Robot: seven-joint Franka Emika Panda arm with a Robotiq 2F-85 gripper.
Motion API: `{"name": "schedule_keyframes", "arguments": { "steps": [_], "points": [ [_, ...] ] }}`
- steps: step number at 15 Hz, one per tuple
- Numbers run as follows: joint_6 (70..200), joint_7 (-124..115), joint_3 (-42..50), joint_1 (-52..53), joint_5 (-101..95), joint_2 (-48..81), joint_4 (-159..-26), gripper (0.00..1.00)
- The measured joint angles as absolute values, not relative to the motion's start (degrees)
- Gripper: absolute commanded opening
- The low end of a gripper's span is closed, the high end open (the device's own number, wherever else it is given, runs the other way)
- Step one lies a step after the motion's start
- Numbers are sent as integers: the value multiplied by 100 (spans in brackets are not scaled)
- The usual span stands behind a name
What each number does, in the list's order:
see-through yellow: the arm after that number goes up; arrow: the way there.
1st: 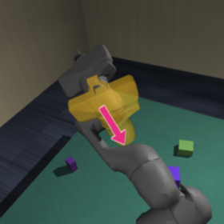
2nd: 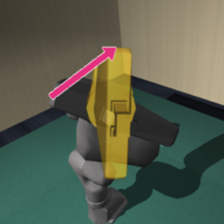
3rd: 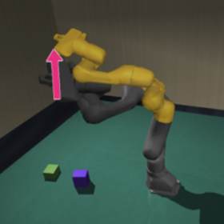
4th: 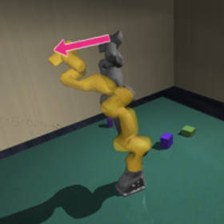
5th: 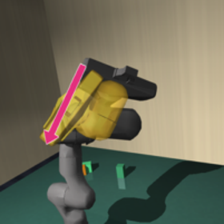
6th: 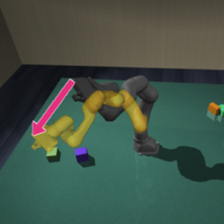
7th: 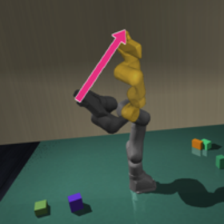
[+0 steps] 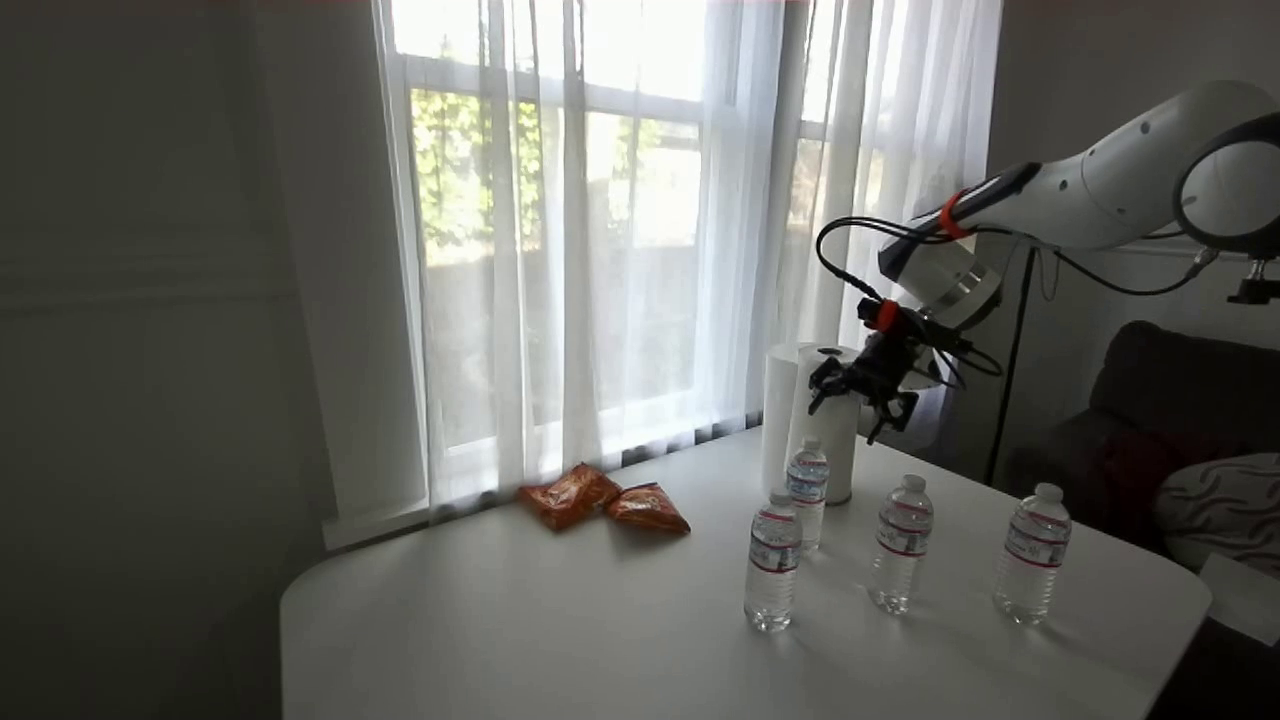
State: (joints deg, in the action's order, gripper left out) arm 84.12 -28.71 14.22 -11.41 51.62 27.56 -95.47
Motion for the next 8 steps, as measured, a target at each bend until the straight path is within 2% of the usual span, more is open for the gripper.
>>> {"name": "schedule_keyframes", "arguments": {
  "steps": [8],
  "points": [
    [9443, -2390, 1327, -775, 3812, 1556, -10126, 100]
  ]
}}
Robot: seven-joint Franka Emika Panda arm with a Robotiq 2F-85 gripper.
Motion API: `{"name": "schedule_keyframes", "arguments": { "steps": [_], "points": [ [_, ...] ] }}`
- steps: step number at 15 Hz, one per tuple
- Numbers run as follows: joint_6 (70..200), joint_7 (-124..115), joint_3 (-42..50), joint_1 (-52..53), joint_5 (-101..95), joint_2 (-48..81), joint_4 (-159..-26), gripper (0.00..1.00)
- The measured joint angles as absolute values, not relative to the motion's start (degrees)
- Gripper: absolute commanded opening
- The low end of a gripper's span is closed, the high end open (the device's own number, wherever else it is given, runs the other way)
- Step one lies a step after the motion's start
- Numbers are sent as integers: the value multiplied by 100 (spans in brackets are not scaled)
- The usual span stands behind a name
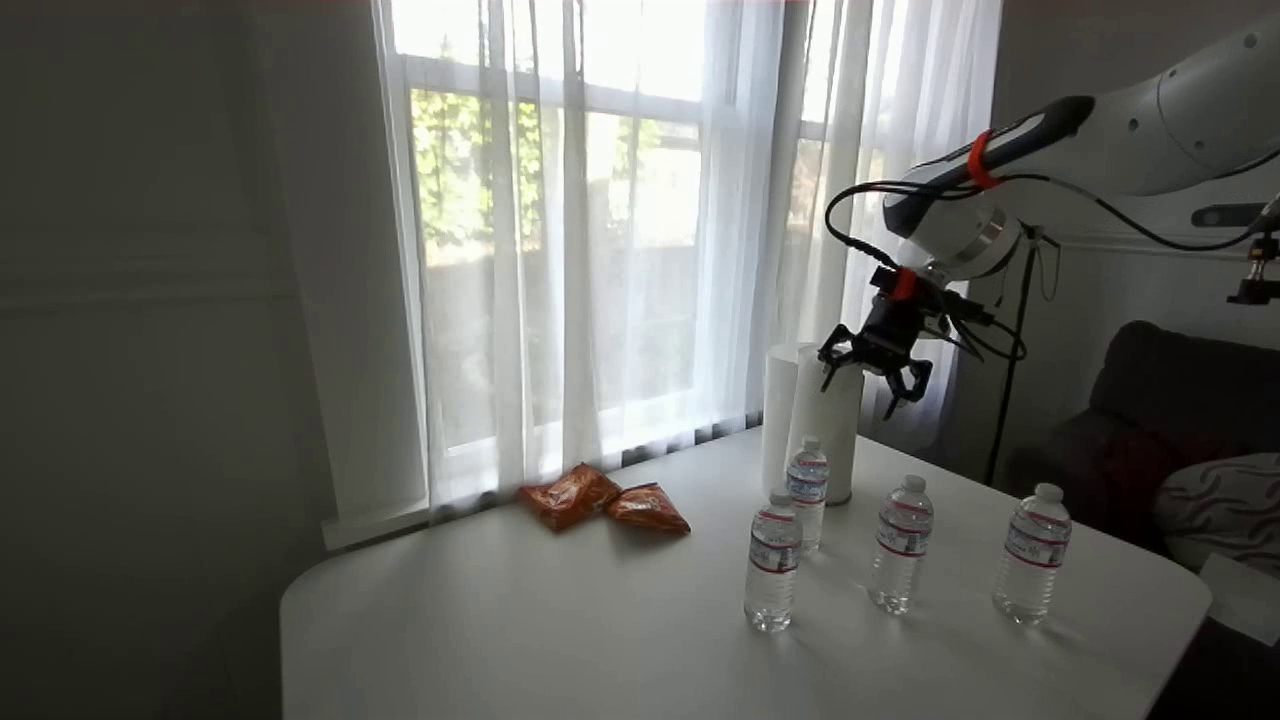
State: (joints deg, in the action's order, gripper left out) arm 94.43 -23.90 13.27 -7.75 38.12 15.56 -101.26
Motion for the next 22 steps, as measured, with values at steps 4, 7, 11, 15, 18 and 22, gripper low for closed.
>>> {"name": "schedule_keyframes", "arguments": {
  "steps": [4, 7, 11, 15, 18, 22],
  "points": [
    [9478, -2110, 1151, -667, 2759, 1000, -10353, 100],
    [9541, -1968, 981, -578, 1993, 614, -10536, 100],
    [10062, -1717, 732, -467, 1207, 125, -10908, 100],
    [11157, -1518, 512, -418, 813, -296, -11433, 100],
    [11991, -1501, 423, -418, 816, -564, -11828, 100],
    [12223, -1485, 387, -418, 819, -859, -12136, 100]
  ]
}}
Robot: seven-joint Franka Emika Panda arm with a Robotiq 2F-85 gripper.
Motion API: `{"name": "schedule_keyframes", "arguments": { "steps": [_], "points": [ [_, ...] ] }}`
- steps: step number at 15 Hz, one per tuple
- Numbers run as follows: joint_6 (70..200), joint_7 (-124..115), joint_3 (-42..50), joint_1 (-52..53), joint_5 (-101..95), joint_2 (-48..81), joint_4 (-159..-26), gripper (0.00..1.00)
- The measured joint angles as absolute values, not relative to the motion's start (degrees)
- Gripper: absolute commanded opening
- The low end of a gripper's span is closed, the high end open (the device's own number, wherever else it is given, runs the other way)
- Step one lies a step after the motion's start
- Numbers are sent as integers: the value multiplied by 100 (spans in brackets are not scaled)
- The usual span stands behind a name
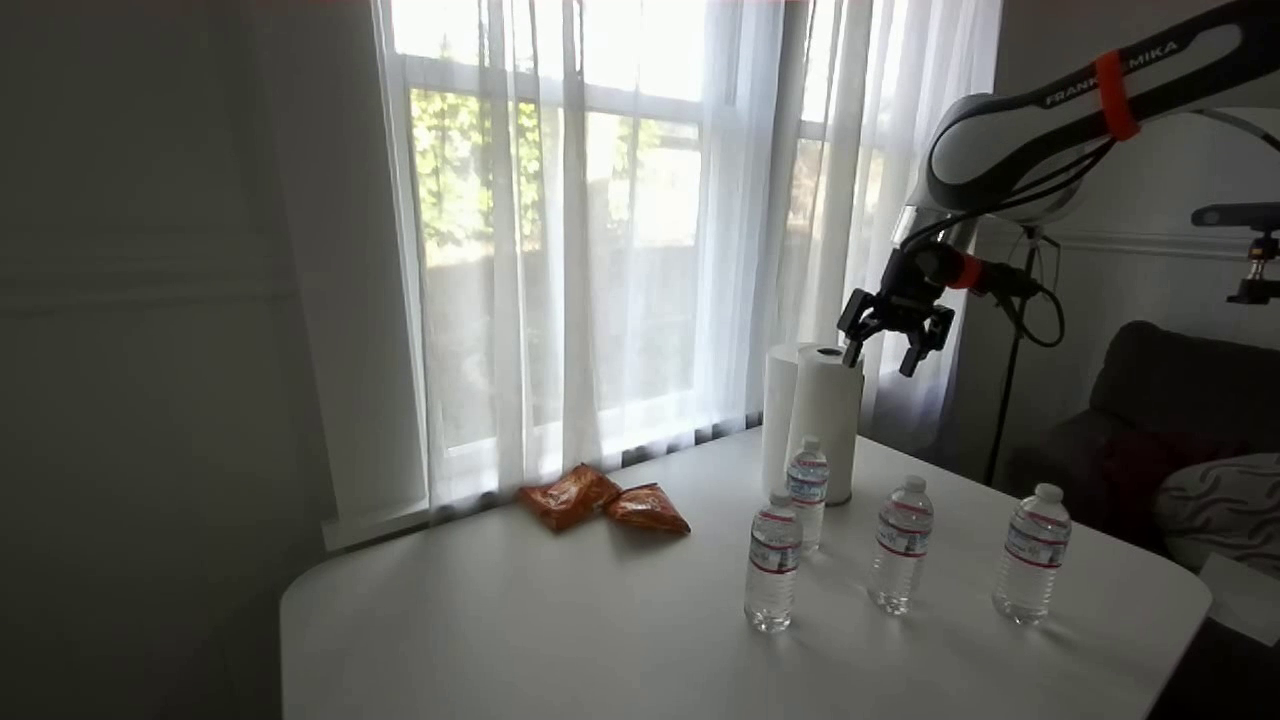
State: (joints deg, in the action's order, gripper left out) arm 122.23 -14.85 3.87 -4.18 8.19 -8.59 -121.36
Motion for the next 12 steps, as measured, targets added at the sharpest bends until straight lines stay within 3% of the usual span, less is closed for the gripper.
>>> {"name": "schedule_keyframes", "arguments": {
  "steps": [12],
  "points": [
    [12046, -1498, 302, -419, 811, -1530, -12498, 100]
  ]
}}
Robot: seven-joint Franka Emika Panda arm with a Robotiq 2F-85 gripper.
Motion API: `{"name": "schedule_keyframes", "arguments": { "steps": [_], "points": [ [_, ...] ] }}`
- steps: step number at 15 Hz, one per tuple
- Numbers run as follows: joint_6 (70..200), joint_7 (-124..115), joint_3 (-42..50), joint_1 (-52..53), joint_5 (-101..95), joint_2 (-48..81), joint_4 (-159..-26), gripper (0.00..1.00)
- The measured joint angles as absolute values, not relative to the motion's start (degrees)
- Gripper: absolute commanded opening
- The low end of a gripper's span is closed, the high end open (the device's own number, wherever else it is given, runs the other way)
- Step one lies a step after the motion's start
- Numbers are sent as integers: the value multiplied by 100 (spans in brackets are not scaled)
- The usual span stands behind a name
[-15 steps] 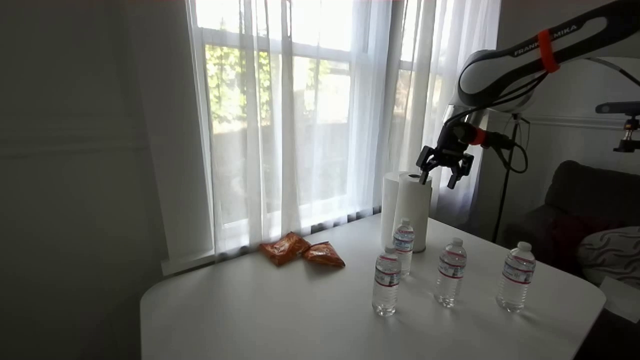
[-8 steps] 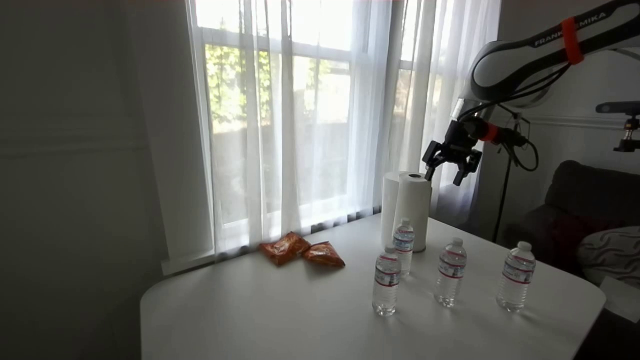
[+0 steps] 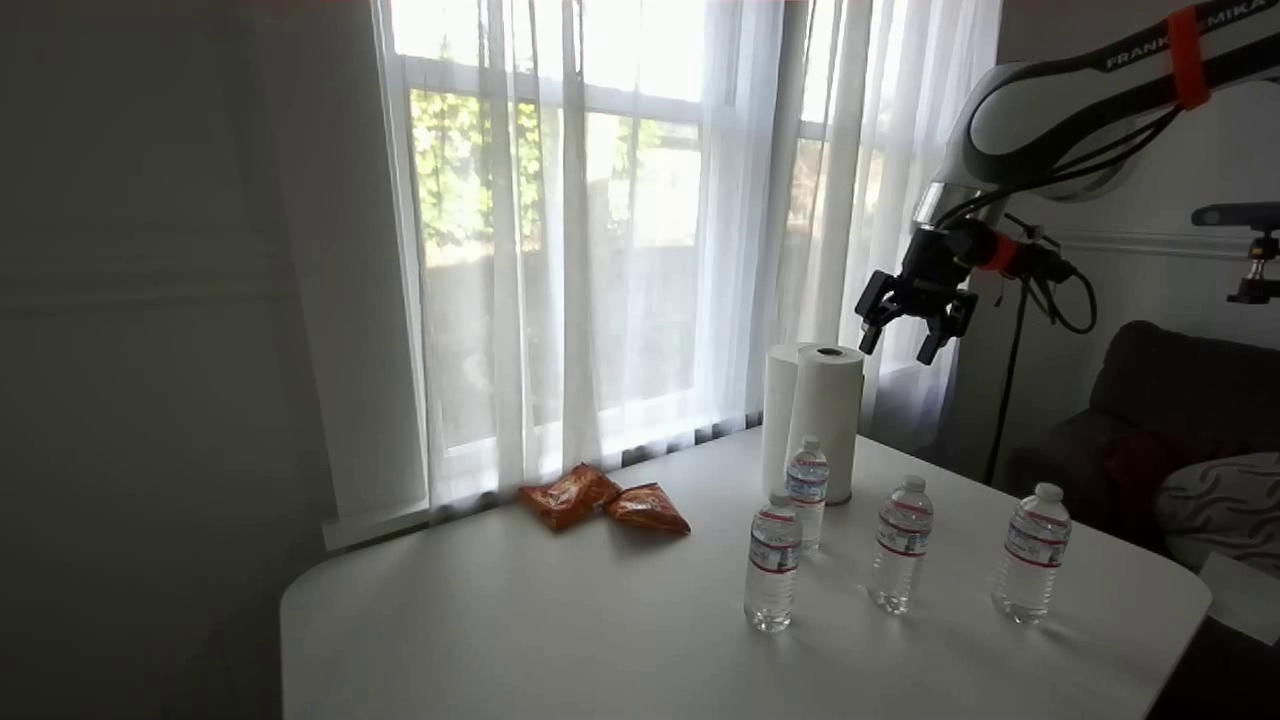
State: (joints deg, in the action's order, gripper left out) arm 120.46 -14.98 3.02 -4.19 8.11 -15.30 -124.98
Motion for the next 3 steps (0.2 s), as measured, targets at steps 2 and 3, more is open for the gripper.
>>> {"name": "schedule_keyframes", "arguments": {
  "steps": [2, 3],
  "points": [
    [12045, -1498, 302, -420, 811, -1543, -12520, 100],
    [12045, -1498, 302, -420, 811, -1543, -12526, 100]
  ]
}}
